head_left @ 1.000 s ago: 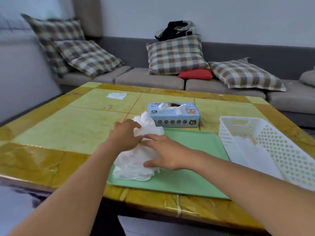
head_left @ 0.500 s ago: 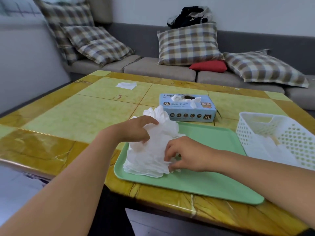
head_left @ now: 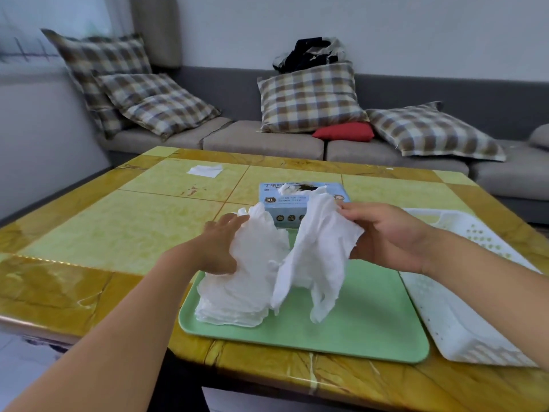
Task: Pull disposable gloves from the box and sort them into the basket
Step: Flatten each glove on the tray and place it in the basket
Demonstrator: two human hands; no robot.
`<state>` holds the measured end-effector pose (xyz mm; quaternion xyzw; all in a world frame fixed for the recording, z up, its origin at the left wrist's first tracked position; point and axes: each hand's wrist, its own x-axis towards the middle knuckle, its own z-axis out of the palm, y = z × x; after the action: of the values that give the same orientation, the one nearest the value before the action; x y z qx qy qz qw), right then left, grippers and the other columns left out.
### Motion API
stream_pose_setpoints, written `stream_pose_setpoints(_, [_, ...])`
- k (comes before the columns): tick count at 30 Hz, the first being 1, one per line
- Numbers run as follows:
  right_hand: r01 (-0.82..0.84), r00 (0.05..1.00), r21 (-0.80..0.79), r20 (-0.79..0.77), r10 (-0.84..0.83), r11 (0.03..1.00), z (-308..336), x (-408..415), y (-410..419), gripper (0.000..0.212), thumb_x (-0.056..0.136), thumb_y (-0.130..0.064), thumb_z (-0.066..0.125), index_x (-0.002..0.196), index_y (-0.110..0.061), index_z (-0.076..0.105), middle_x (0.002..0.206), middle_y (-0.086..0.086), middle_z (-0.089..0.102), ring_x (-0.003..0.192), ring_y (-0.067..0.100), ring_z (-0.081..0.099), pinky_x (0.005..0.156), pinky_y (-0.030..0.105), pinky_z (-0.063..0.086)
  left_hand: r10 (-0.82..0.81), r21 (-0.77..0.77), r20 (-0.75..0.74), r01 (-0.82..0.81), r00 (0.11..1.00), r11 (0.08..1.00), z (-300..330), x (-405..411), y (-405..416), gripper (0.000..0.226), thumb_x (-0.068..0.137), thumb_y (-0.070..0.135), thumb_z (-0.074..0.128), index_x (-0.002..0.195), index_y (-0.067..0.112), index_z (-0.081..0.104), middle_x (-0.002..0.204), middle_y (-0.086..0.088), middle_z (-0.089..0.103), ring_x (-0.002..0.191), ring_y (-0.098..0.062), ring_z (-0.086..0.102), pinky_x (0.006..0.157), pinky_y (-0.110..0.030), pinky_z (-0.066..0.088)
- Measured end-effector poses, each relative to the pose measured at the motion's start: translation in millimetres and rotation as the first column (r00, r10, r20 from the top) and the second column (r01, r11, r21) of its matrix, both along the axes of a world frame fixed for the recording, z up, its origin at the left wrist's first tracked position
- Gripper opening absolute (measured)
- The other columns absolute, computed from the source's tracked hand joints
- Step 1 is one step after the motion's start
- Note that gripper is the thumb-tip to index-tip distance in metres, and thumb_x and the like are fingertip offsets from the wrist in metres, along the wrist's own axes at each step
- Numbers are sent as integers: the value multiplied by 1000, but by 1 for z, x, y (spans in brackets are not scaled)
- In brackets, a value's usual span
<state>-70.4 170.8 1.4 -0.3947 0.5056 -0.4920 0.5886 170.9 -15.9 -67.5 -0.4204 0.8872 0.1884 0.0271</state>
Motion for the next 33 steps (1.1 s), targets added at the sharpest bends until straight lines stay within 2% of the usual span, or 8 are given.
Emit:
stream_pose_setpoints(2, [104, 995, 10, 11, -104, 995, 8, -7, 4, 24, 98, -21, 46, 107, -9, 64, 88, 7, 63, 76, 19, 62, 69, 33, 51, 33, -29, -36, -34, 999, 999, 18, -2, 13, 111, 61, 34, 63, 157, 42, 9, 166, 10, -1, 152, -28, 1, 118, -58, 18])
stream_pose_setpoints(4, [138, 990, 15, -20, -138, 990, 12, -13, 10, 24, 99, -24, 44, 101, -10, 63, 81, 4, 62, 70, 17, 61, 64, 30, 51, 42, 155, -345, 12, 938, 988, 38, -12, 32, 104, 56, 47, 62, 154, 43, 26, 165, 13, 13, 152, -21, 11, 120, -57, 19])
stream_pose_setpoints(7, [63, 996, 3, -59, -63, 998, 14, -16, 20, 29, 97, -25, 57, 118, -8, 69, 103, 9, 73, 90, 22, 68, 74, 33, 58, 77, 476, -682, 361, 727, 802, 55, -47, 75, 81, 66, 58, 74, 141, 37, 53, 147, 14, 52, 137, -12, 48, 113, -44, 38])
stream_pose_setpoints(14, [230, 968, -67, -87, -235, 971, 16, -29, 25, 47, 78, -5, 74, 124, -2, 64, 120, 18, 71, 103, 28, 71, 88, 40, 58, 411, 613, -767, 375, 492, 696, 63, -108, 104, 30, 94, 18, 68, 121, 5, 68, 110, -13, 75, 86, -22, 72, 64, -26, 58])
stream_pose_setpoints(17, [180, 984, 66, -15, -180, 981, 13, -29, 32, 35, 79, -14, 70, 112, -1, 69, 106, 13, 75, 89, 23, 73, 76, 32, 62, 414, 631, -761, 422, 500, 651, 63, -107, 105, 27, 98, 18, 62, 124, 11, 67, 114, -12, 74, 97, -25, 73, 81, -37, 62])
stream_pose_setpoints(22, [120, 993, 203, -1, -122, 972, 6, -34, 35, 37, 94, -23, 65, 125, -4, 67, 121, 12, 71, 107, 26, 68, 92, 38, 56, 351, 693, -677, 400, 647, 600, 69, -101, 96, 26, 100, 19, 58, 122, 10, 68, 115, -12, 74, 103, -26, 72, 87, -41, 60])
stream_pose_setpoints(27, [311, 947, 188, -149, -286, 932, -16, -40, 18, 10, 91, -17, 70, 100, -14, 71, 92, 4, 74, 79, 19, 68, 77, 33, 57, 396, 652, -597, 135, 698, 746, 48, -111, 85, 16, 96, 22, 67, 104, 10, 74, 95, -4, 75, 80, -17, 69, 70, -27, 53])
stream_pose_setpoints(33, [409, 838, -400, -191, -510, 821, 8, -47, 8, 22, 87, -6, 74, 109, -5, 74, 106, 10, 77, 95, 21, 74, 85, 31, 59, 203, 288, -921, 232, 331, 929, 67, -117, 80, 14, 92, 16, 71, 104, 10, 76, 99, -4, 78, 91, -20, 74, 83, -30, 60])
